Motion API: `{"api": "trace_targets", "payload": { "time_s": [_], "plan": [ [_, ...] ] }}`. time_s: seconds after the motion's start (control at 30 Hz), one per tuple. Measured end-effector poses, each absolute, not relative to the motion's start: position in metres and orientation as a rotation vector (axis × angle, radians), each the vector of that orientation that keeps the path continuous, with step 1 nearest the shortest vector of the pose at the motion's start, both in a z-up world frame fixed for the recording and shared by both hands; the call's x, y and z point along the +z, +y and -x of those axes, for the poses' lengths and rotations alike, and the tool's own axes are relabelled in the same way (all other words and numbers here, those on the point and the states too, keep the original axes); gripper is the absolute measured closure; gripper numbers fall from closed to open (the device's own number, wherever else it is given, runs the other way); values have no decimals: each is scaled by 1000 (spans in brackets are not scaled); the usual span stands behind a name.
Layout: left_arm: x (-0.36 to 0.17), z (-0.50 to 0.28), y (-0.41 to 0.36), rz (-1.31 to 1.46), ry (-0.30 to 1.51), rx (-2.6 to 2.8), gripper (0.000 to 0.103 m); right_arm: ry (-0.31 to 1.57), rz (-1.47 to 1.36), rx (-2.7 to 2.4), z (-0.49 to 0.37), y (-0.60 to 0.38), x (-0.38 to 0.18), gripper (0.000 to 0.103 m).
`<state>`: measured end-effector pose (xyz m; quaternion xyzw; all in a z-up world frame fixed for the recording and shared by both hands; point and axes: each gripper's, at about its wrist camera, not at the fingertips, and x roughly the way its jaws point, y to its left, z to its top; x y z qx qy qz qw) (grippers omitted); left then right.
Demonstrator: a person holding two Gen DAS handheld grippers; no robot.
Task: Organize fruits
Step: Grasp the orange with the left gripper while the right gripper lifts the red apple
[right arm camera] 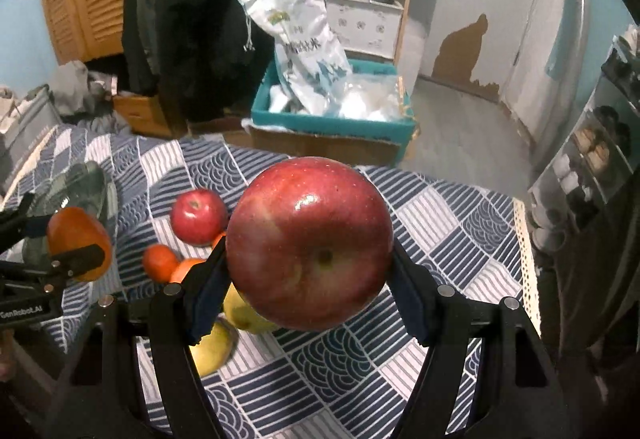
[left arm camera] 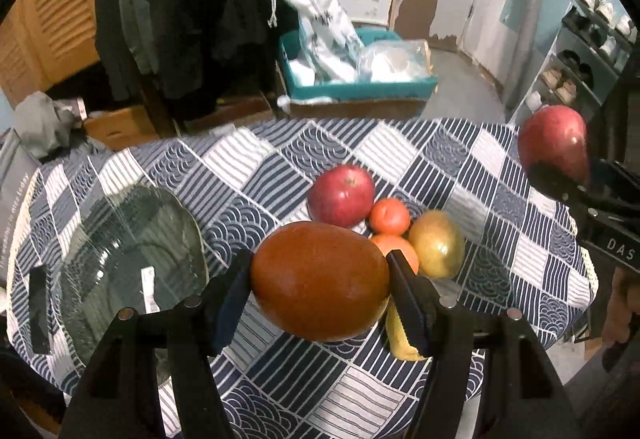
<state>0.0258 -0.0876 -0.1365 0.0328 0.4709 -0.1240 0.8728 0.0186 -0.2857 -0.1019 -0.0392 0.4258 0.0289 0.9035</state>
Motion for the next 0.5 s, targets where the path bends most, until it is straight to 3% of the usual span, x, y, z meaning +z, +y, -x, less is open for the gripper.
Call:
{"api": "trace_targets", "payload": {
  "time_s": [0.5],
  "plan": [
    [-89, -15, -70, -55, 845, -245, 35, 760, 49, 119, -9, -265, -59, 30]
  ]
}}
